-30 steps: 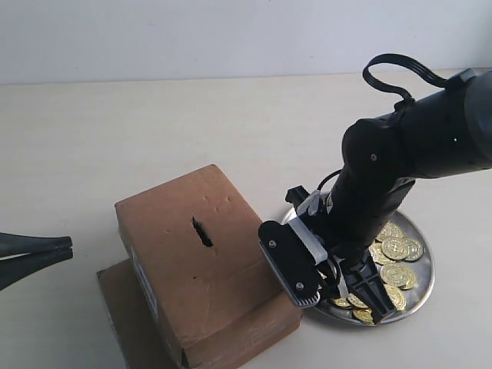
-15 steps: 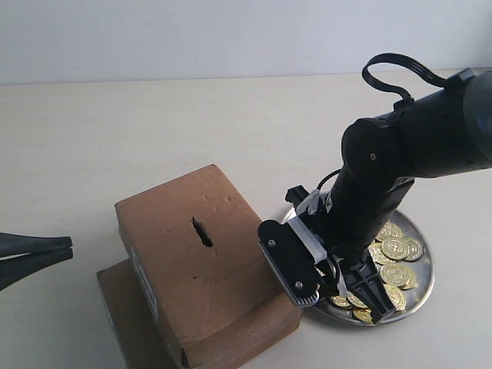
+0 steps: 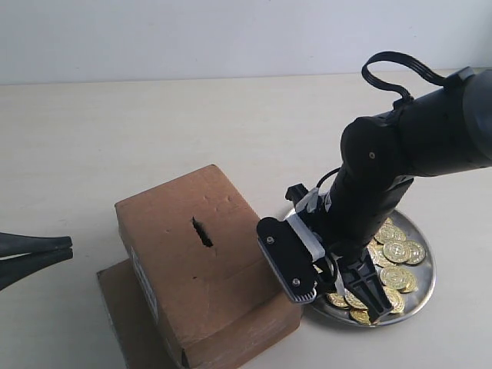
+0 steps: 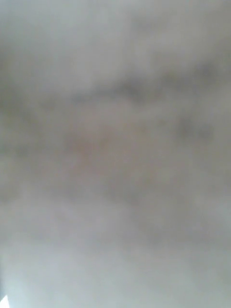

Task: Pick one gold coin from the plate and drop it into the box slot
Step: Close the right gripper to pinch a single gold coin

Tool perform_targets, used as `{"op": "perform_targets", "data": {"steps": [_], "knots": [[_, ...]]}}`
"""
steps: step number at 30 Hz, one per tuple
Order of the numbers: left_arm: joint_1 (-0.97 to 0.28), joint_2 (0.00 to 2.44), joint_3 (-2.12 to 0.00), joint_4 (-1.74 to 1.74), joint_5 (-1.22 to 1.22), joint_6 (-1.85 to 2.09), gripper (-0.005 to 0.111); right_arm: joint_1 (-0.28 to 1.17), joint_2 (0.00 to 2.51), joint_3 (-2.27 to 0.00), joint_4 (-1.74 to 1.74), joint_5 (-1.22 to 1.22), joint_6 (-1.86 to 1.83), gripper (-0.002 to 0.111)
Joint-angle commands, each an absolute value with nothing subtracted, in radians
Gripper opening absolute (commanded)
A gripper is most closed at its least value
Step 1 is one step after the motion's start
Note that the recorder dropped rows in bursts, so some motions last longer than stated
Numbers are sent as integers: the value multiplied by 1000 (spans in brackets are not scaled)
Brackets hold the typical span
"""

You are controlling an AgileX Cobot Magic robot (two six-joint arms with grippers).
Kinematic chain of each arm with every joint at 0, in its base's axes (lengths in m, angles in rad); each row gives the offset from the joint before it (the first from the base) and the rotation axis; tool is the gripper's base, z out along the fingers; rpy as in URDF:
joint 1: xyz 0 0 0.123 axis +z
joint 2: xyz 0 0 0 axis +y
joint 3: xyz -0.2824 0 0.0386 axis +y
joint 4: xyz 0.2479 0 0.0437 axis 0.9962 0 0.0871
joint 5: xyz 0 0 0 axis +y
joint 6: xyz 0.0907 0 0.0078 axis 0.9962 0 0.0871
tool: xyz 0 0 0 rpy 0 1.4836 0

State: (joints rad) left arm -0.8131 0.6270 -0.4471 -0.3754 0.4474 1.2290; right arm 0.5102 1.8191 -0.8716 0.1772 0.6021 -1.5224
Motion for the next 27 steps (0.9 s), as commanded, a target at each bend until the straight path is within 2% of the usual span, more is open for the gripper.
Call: {"op": "perform_targets", "data": {"steps": [1,7,27], "knots": [[-819,623,-443,-375,437,1227,0,513,1819,-875,174,607,-1515,44],[-819,623,-443,-375,437,1227,0,513,1819,-875,174,605,-1510,52],[-819,623,-443,-375,437,1227,0,494,1829,-877,158,589,-1407,51]]}}
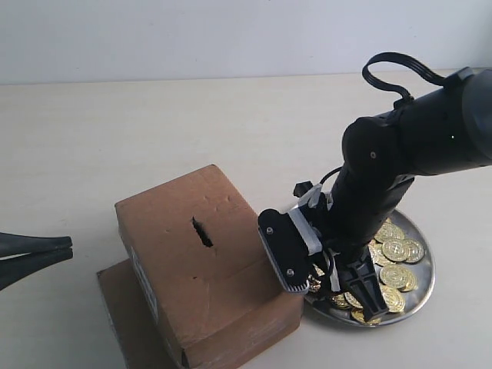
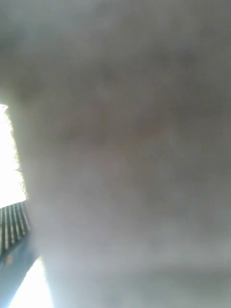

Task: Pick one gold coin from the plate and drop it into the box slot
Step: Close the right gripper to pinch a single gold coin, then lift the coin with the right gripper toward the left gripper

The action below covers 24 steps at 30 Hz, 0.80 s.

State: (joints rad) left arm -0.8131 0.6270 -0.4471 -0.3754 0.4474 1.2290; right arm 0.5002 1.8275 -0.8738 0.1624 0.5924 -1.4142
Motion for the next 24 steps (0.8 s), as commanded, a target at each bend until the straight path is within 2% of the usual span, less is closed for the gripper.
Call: {"op": "perform_targets", "data": {"steps": [1,3,6,24], "knots": [[-819,623,-443,-375,437,1227,0,494,1829,-877,158,589,-1407,51],[-819,623,-443,-375,437,1227,0,494,1829,-877,158,589,-1407,50],[-819,623,-443,-375,437,1227,0,494,1829,-877,158,589,-1407,38],[-819,623,-443,-375,437,1227,0,494,1780,-877,158,577,-1371,38]]}}
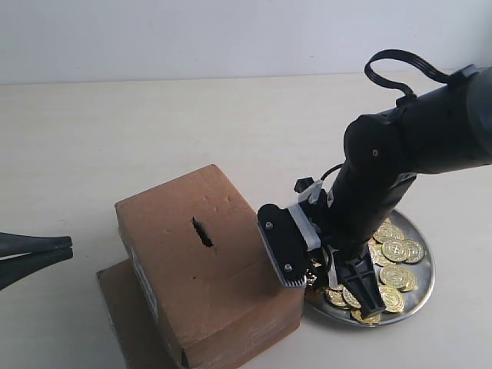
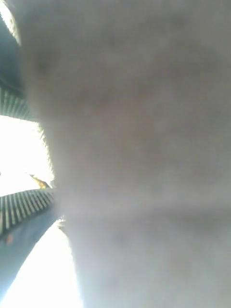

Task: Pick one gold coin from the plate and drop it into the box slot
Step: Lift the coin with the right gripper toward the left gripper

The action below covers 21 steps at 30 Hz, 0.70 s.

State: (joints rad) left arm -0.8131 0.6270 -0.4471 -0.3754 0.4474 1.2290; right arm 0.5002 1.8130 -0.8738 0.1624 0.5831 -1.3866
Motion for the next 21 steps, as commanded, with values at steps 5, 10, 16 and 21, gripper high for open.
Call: {"op": "perform_targets", "data": {"steps": [5,10,16,21], "knots": [[-819,623,-443,-375,437,1227,0,493,1744,-877,149,596,-1354,38],[-819,623,-443,-375,437,1227,0,473,1669,-877,97,605,-1285,38],[-851,623,-443,-375,437,1279,0,439,1539,-877,160,616,-1268,38],[-883,638,-443,-375,437,1439,0,439,1414,-877,357,655,-1352,38]]}}
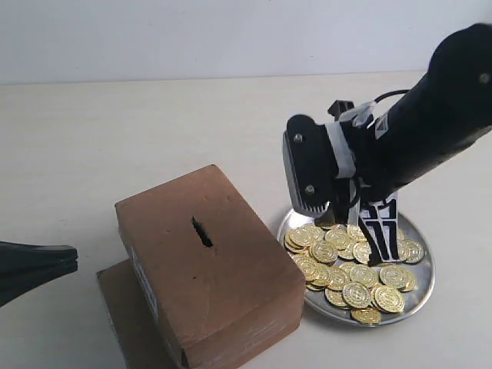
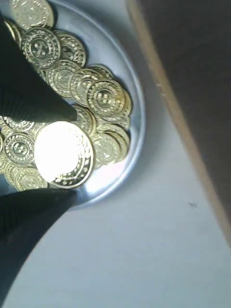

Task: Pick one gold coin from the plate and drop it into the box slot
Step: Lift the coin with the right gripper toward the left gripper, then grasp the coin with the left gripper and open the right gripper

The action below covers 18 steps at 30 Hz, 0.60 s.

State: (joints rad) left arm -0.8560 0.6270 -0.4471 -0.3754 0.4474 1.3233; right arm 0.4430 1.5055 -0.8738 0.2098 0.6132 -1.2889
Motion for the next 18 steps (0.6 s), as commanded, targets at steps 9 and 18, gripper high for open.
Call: {"op": "perform_targets", "data": {"steps": [9,18], "knots": [[-940,755,-443,-430,274,1849,43,441,1269,-877,655,816,-1494,38],[-1025,951,-465,-367,152,2082,49,549,1268,-877,758,903,-1520,38]]}}
